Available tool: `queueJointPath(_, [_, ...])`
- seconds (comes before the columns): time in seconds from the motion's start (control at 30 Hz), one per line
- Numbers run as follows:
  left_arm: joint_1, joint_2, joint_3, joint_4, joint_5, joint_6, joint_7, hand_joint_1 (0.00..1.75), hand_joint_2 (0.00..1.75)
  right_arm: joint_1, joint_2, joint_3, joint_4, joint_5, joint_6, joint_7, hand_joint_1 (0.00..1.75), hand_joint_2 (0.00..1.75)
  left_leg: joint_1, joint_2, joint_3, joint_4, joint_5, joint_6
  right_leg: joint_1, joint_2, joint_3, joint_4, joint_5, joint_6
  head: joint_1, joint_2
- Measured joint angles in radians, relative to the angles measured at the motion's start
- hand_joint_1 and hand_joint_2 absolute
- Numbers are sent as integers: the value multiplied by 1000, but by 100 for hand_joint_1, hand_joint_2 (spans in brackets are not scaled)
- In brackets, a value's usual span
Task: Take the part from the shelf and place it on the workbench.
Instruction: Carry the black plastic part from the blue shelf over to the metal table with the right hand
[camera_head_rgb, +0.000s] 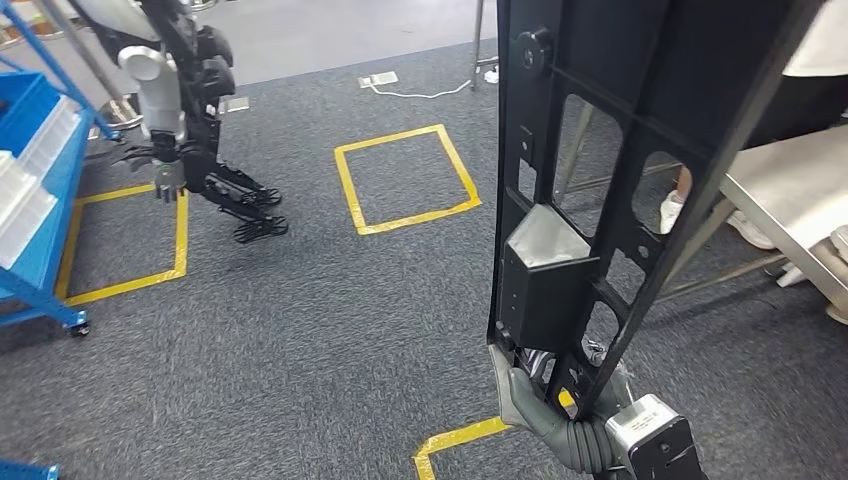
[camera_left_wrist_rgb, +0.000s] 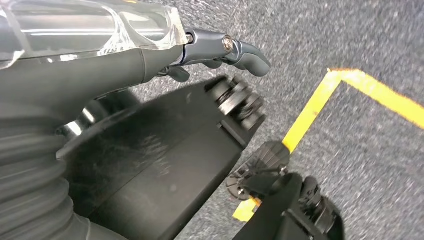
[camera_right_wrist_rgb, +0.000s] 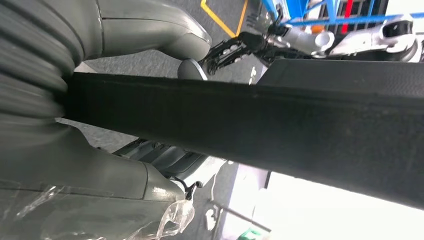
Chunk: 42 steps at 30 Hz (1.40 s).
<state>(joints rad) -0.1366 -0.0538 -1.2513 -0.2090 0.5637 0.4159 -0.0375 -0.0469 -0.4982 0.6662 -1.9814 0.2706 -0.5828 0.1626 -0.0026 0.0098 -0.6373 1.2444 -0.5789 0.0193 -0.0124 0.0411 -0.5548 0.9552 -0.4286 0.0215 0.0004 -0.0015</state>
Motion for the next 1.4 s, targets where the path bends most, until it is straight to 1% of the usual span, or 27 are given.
queueJointPath(0.03, [1,0,0,0,0,0,2,0,175,2,-1,-1,0,-3,-2,0,175,175,0,-4,23,-49,32,3,0,13,0,0,1,1,0,0])
queueJointPath(0.1, [1,1,0,0,-1,3,4,0,175,6,-3,-5,-2,-11,-8,-5,175,175,1,-44,90,-196,100,11,1,38,-1,2,4,6,0,0])
queueJointPath(0.17, [0,3,0,0,-1,9,3,0,175,12,-7,-14,-2,-23,-14,-12,175,175,2,-82,125,-282,127,19,0,59,-11,3,9,15,0,0])
queueJointPath(0.2, [0,3,0,0,-2,12,2,0,175,17,-10,-19,-2,-28,-15,-14,175,175,0,-85,126,-290,126,21,-1,69,-16,3,13,21,0,0])
queueJointPath(0.23, [0,3,0,0,-3,14,2,0,175,21,-15,-23,-2,-33,-16,-15,175,175,-1,-76,125,-294,128,25,-4,80,-21,2,17,28,0,0])
queueJointPath(0.3, [-6,3,0,0,-4,17,1,0,175,29,-24,-30,-2,-39,-16,-17,175,175,0,-52,125,-303,138,39,-5,60,-35,21,4,37,1,0])
queueJointPath(0.37, [-11,1,0,0,-5,18,-1,0,175,31,-32,-38,-3,-43,-15,-18,175,175,0,-27,125,-310,144,50,-3,6,-76,115,-55,43,2,0])
queueJointPath(0.43, [-12,0,0,0,-5,20,-2,0,175,34,-39,-45,-3,-46,-15,-18,175,175,-1,-2,124,-310,144,52,-3,-21,-133,252,-118,50,3,0])
queueJointPath(0.47, [-11,0,0,0,-5,20,-2,0,175,37,-41,-47,-3,-47,-15,-18,175,175,-1,11,123,-310,144,52,-5,-26,-148,291,-129,53,3,0])
queueJointPath(0.5, [-11,-1,0,0,-4,21,-2,0,175,41,-43,-49,-3,-48,-15,-18,175,175,-1,24,122,-310,144,52,-7,-29,-145,292,-121,56,4,0])
queueJointPath(0.53, [-12,-1,0,0,-4,21,-3,0,175,44,-45,-52,-3,-50,-15,-18,175,175,0,37,122,-309,143,51,-9,-35,-120,251,-97,58,4,0])
queueJointPath(0.57, [-14,-2,0,0,-4,21,-4,0,175,46,-47,-55,-3,-51,-15,-18,175,175,1,48,123,-308,142,49,-10,-50,-80,180,-64,60,4,0])
queueJointPath(0.63, [-16,-3,0,0,-4,24,-5,0,175,48,-52,-63,-3,-56,-14,-17,175,175,-4,68,126,-305,137,40,-7,-89,-6,43,-19,58,4,0])
queueJointPath(0.7, [-18,-3,0,0,-2,27,-6,0,175,51,-55,-69,-5,-61,-13,-16,175,175,-10,87,128,-303,132,31,-1,-99,13,-1,-12,45,2,0])
queueJointPath(0.77, [-22,-4,0,0,-2,29,-7,0,175,56,-59,-72,-8,-62,-12,-16,175,175,-7,98,128,-299,128,21,-1,-78,7,-1,-7,31,1,0])
queueJointPath(0.83, [-25,-4,0,0,-3,29,-8,0,175,57,-63,-75,-11,-63,-12,-16,175,175,-1,67,110,-253,95,10,-3,-60,4,-3,-1,18,0,0])
queueJointPath(0.9, [-23,-6,0,0,-3,29,-8,0,175,56,-65,-79,-13,-64,-10,-17,175,175,3,21,52,-121,26,4,-4,-40,0,-3,2,9,-1,0])
queueJointPath(0.93, [-21,-6,0,0,-2,29,-7,0,175,56,-65,-81,-13,-65,-8,-18,175,175,3,9,18,-46,-5,2,-4,-29,-1,-2,4,6,-1,0])
queueJointPath(0.97, [-18,-6,0,0,-1,28,-7,0,175,55,-65,-82,-13,-67,-5,-20,175,175,3,4,-8,7,-19,3,-4,-16,-2,-2,4,5,-1,0])
queueJointPath(1.0, [-16,-6,0,0,-1,28,-7,0,175,56,-65,-82,-13,-69,-2,-21,175,175,3,1,-16,20,-13,4,-3,-3,-3,-2,5,5,-2,0])
queueJointPath(1.03, [-15,-6,0,0,-1,28,-7,0,175,56,-65,-83,-13,-71,0,-23,175,175,3,-2,-5,-7,12,7,-3,10,-2,-2,5,5,-2,0])
queueJointPath(1.07, [-14,-6,0,0,-1,28,-7,0,175,56,-65,-83,-13,-72,3,-25,175,175,3,-10,24,-73,50,11,-3,24,-1,-2,6,5,-2,0])
queueJointPath(1.13, [-14,-5,0,0,-1,29,-7,0,175,54,-65,-83,-13,-72,8,-32,175,175,4,-51,88,-221,114,20,-3,47,-1,0,7,8,-1,0])
queueJointPath(1.2, [-12,-4,0,0,6,33,-9,0,175,51,-64,-83,-13,-77,20,-45,175,175,3,-79,114,-288,134,25,-4,67,-8,1,10,17,-1,0])
queueJointPath(1.27, [-7,-3,2,0,24,46,-21,0,175,42,-63,-83,-11,-85,41,-63,175,175,1,-64,115,-295,139,31,-7,81,-16,-1,15,28,-1,0])
queueJointPath(1.33, [-2,-1,8,0,49,57,-44,0,175,18,-52,-78,-6,-87,69,-79,175,175,3,-41,116,-304,147,43,-6,42,-32,29,-6,37,1,0])
queueJointPath(1.4, [6,4,16,0,71,59,-62,0,175,-19,-31,-68,1,-74,98,-80,175,175,3,-16,115,-308,150,49,-4,-16,-80,139,-69,44,3,0])
